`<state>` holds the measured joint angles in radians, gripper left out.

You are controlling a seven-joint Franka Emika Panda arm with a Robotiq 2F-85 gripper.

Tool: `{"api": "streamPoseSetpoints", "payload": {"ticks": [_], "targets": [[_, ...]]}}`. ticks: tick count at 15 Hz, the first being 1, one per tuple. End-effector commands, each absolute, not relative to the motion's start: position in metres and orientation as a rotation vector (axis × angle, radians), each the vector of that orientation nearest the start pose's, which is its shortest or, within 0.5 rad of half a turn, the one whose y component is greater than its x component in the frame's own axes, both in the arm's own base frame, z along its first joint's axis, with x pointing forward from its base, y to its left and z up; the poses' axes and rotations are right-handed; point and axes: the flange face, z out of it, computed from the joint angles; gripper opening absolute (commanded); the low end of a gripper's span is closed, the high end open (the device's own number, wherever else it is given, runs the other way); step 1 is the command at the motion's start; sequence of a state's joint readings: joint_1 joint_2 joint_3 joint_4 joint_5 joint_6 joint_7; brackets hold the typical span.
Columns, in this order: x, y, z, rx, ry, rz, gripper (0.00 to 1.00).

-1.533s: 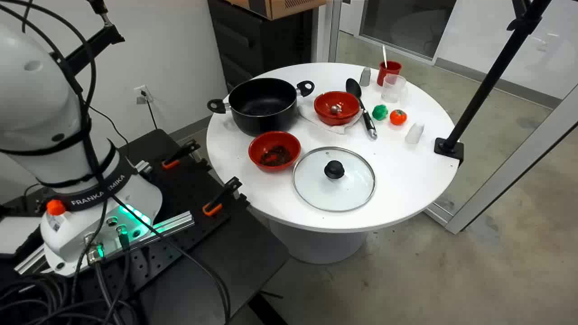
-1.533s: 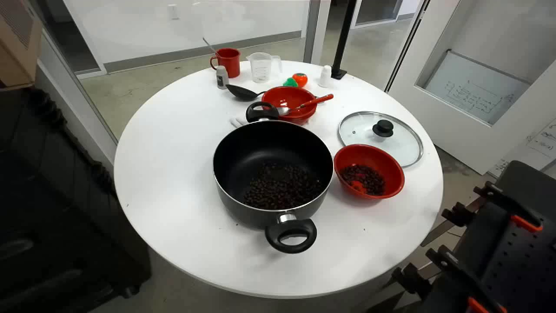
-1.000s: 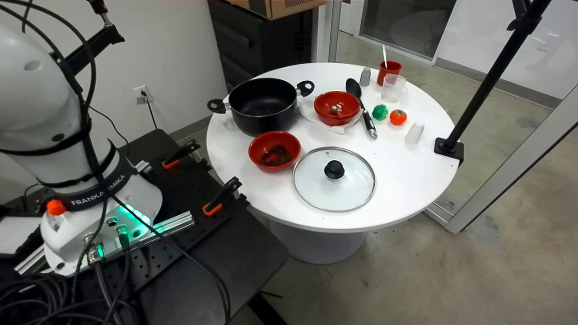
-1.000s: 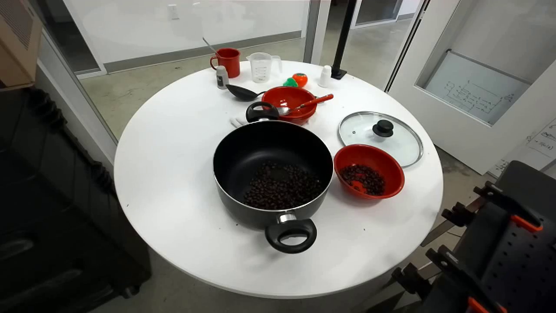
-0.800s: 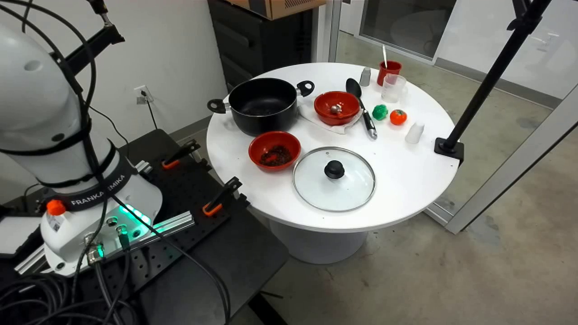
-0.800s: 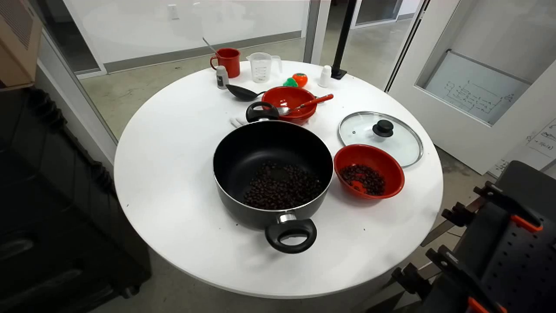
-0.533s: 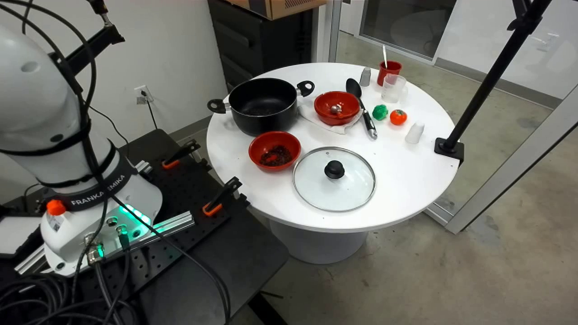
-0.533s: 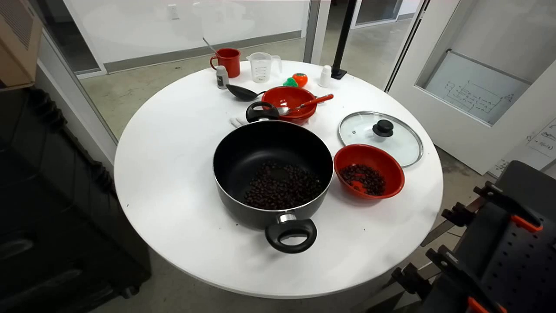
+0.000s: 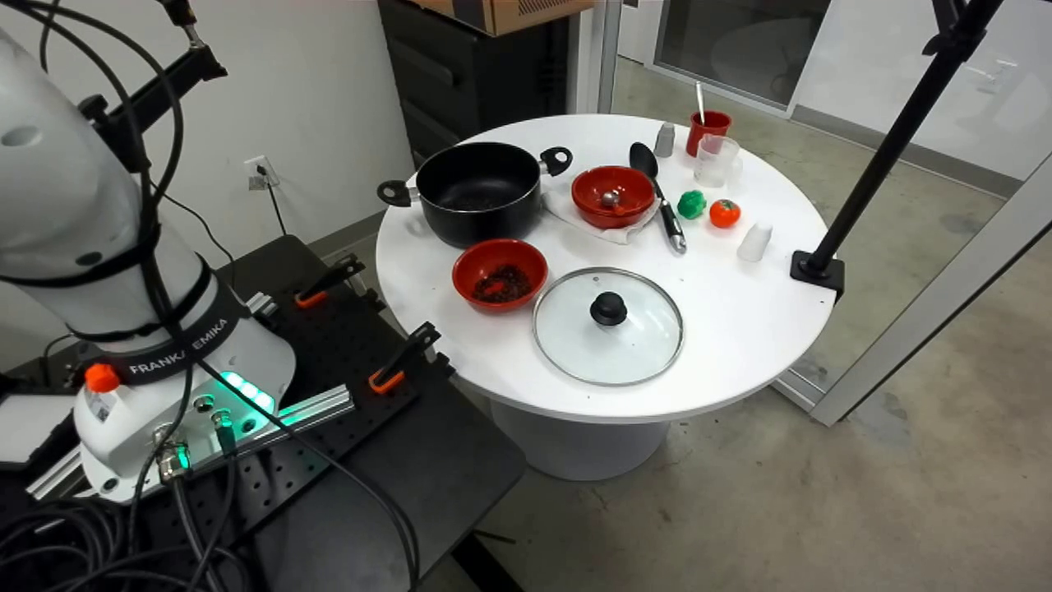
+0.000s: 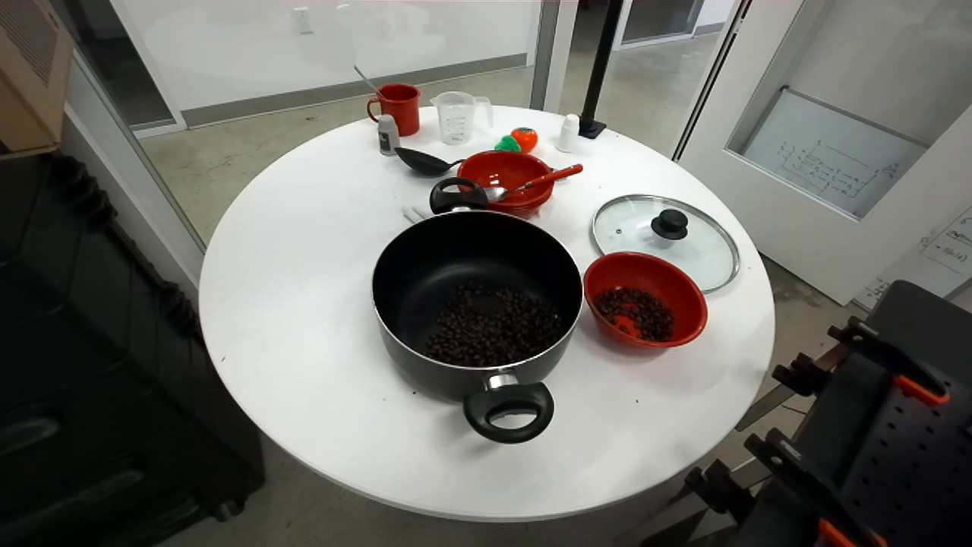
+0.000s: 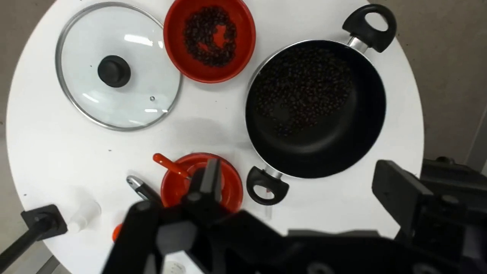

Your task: Pick up the lid and close the pot

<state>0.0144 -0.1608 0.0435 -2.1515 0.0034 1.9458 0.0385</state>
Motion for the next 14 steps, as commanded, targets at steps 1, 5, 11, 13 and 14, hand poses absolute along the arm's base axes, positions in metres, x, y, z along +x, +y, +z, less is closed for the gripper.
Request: {"api": "streamPoseSetpoints", "payload": {"ticks": [1,5,11,13,14], "targets": [[0.536,-0.015,0.427,-3.138,0.029,0.183,1.00],[0.557,-0.052,0.367,-3.121,0.114,0.317,1.00],[0.544,-0.083,0.288,-3.122,0.164,0.399,1.00],[0.526,-0.088,0.262,-3.157,0.125,0.414,1.00],[0.518,-0.090,0.251,-3.177,0.109,0.406,1.00]]}}
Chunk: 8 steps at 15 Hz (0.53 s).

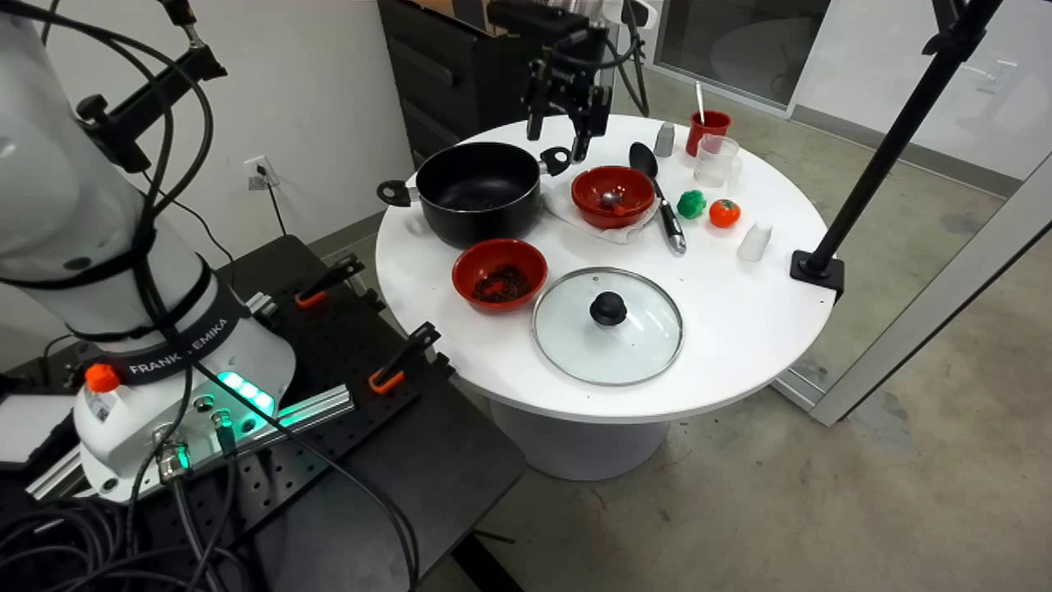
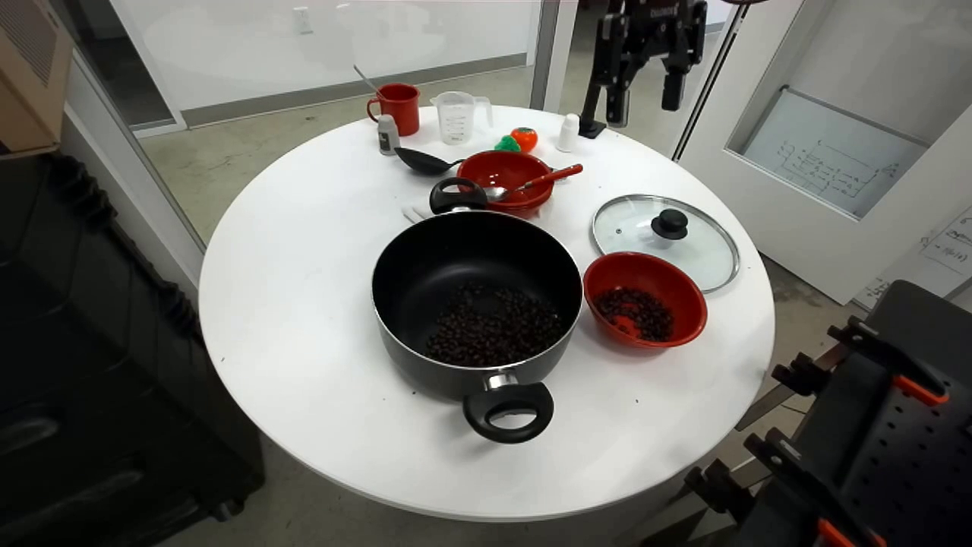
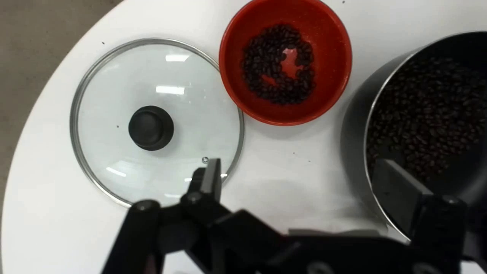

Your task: Pick up the lid and close the pot

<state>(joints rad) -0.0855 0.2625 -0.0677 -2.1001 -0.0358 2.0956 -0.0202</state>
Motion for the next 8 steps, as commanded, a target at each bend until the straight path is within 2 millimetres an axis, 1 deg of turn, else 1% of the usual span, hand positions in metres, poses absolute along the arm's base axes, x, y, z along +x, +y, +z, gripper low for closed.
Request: {"api": "streamPoseSetpoints", "payload": {"ticks": [1,3,5,6,8], "targets": [[0.505,-0.091,0.238,-3.198,0.076,0.395,1.00],[0.481,-0.095,0.220,-3.231,0.026,0.353,1.00],[0.460,-0.101,0.206,-3.258,-0.024,0.270,1.00],[0.452,-0.106,0.201,-3.257,-0.030,0.224,1.00],[0.438,-0.123,0.193,-3.221,0.011,0.135,1.00]]}}
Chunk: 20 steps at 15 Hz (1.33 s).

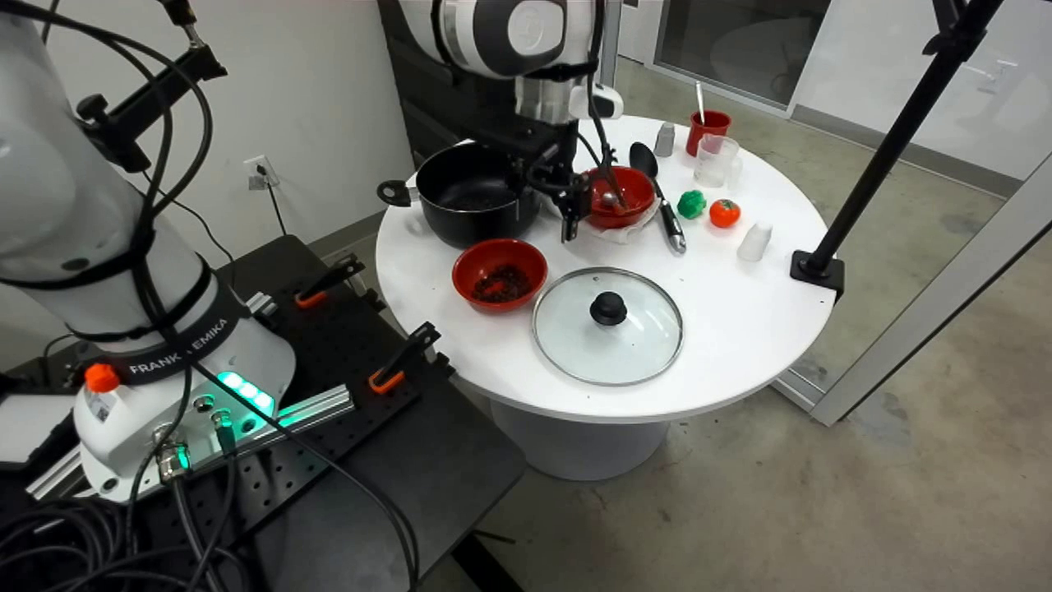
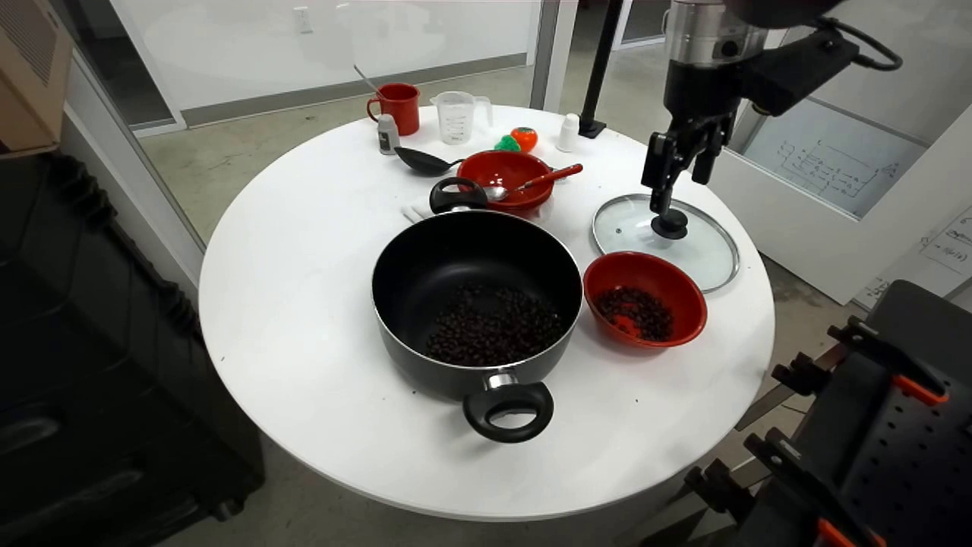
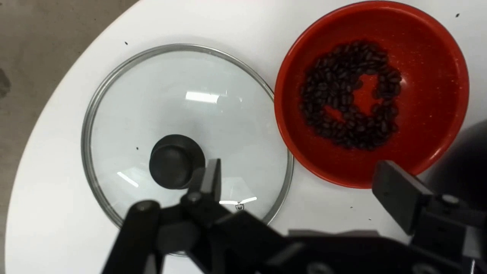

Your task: Pick up the lid and close the pot

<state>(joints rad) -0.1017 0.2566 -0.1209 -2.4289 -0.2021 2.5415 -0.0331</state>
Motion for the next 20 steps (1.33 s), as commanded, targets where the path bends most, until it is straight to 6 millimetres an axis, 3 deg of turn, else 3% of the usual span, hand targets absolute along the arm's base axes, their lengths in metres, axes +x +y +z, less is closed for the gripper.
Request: {"api": "streamPoseSetpoints", "payload": {"ticks": [1,4,9,14,20], "targets": [[0.433,-0.134,0.190,-3.196,0.019,0.107,1.00],[0.422,-0.163,0.187,-3.088,0.067,0.060,1.00],[0.435,-0.196,0.188,-2.932,0.139,-0.002,1.00],[0.460,-0.198,0.190,-2.928,0.182,0.020,1.00],[0.486,-0.176,0.172,-3.011,0.191,0.128,1.00]]}}
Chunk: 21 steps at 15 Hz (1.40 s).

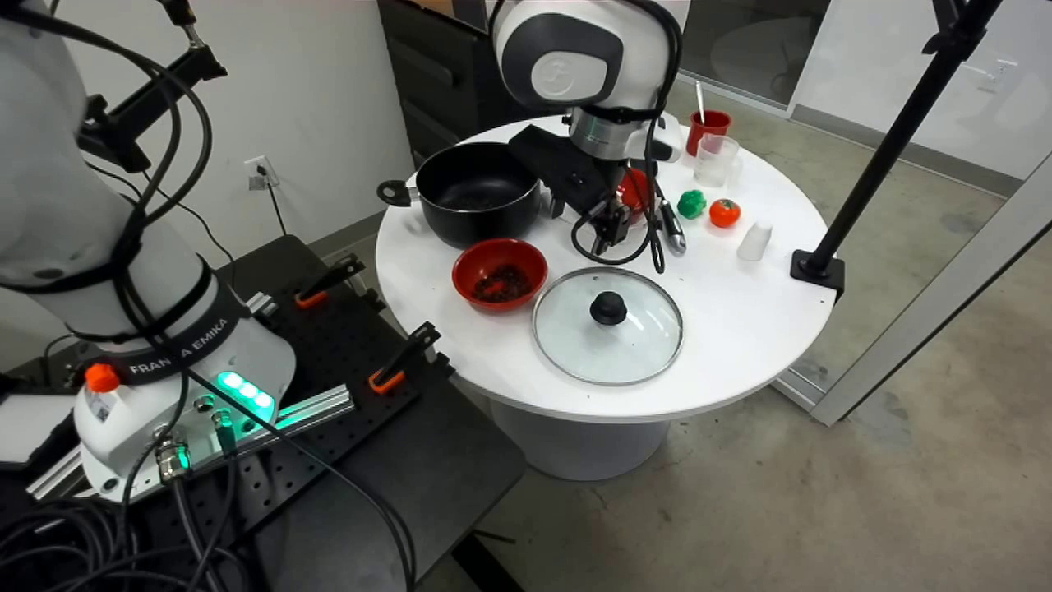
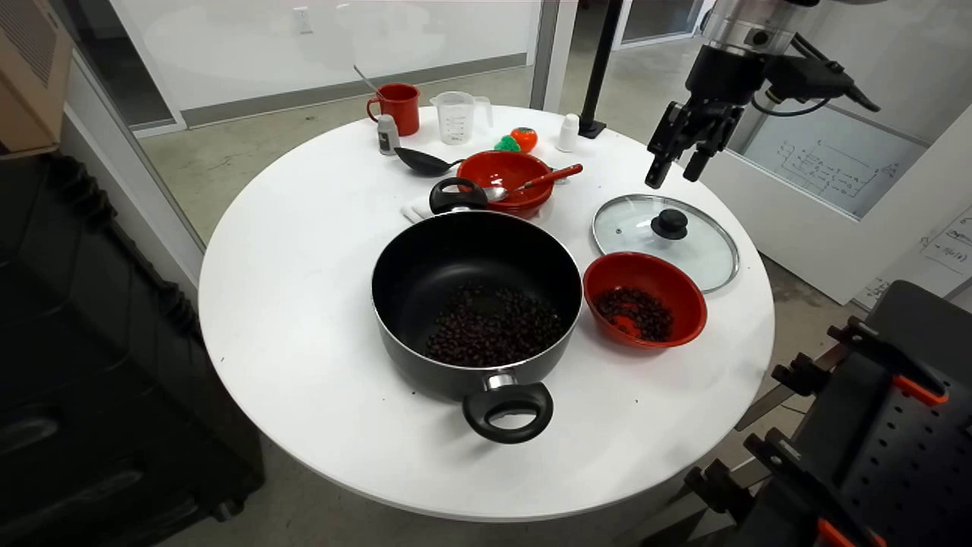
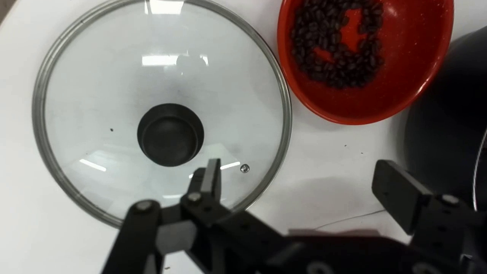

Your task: Pick up the lid and close the pot

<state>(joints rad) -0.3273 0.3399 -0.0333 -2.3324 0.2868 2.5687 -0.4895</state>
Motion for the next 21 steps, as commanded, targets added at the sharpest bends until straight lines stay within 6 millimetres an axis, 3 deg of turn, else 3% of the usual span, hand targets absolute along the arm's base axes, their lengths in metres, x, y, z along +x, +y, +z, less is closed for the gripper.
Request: {"api": "streamPoseSetpoints", "payload": {"ticks": [1,4,14,21], "targets": [[0.488,-0.174,0.168,-3.027,0.203,0.152,1.00],[0.491,-0.179,0.158,-3.043,0.259,0.203,1.00],[0.474,-0.227,0.126,-2.997,0.456,0.316,1.00],[0.490,-0.240,0.110,-2.999,0.601,0.319,1.00]]}}
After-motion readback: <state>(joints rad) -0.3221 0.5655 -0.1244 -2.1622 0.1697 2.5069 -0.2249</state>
